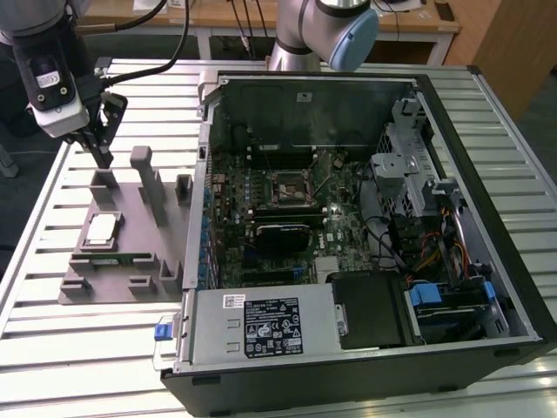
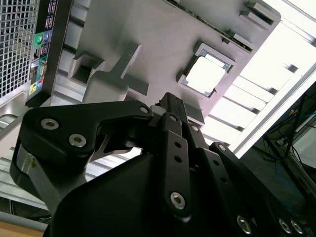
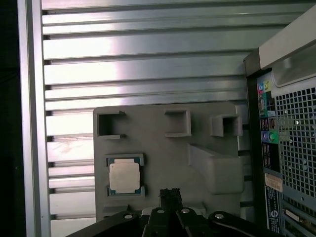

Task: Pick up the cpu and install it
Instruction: 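Pick up the cpu and move it towards the insertion slot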

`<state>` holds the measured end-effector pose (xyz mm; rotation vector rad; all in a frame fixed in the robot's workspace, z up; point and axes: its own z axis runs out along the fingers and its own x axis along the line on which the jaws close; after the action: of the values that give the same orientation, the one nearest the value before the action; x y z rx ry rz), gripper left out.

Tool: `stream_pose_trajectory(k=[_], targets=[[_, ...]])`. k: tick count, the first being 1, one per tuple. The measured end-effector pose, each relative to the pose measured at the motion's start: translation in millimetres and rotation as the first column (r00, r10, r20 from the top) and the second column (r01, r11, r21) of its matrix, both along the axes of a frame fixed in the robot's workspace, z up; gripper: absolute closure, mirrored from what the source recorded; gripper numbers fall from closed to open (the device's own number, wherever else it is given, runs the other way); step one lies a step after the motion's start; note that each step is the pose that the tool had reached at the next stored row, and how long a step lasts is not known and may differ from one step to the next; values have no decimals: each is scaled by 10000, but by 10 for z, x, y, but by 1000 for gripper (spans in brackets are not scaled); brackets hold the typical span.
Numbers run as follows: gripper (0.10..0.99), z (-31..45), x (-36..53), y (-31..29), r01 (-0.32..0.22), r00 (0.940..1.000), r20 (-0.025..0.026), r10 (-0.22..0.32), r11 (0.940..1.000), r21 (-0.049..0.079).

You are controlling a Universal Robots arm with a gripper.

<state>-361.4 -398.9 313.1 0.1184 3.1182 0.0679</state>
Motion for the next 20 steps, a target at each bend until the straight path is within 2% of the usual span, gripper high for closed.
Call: stream_pose_trajectory(k=[13,20], targets=[[980,-33,-130,0,0,10000,-1,0,10000,-1],[980,-89,-189,0,0,10000,-1,0,10000,-1]])
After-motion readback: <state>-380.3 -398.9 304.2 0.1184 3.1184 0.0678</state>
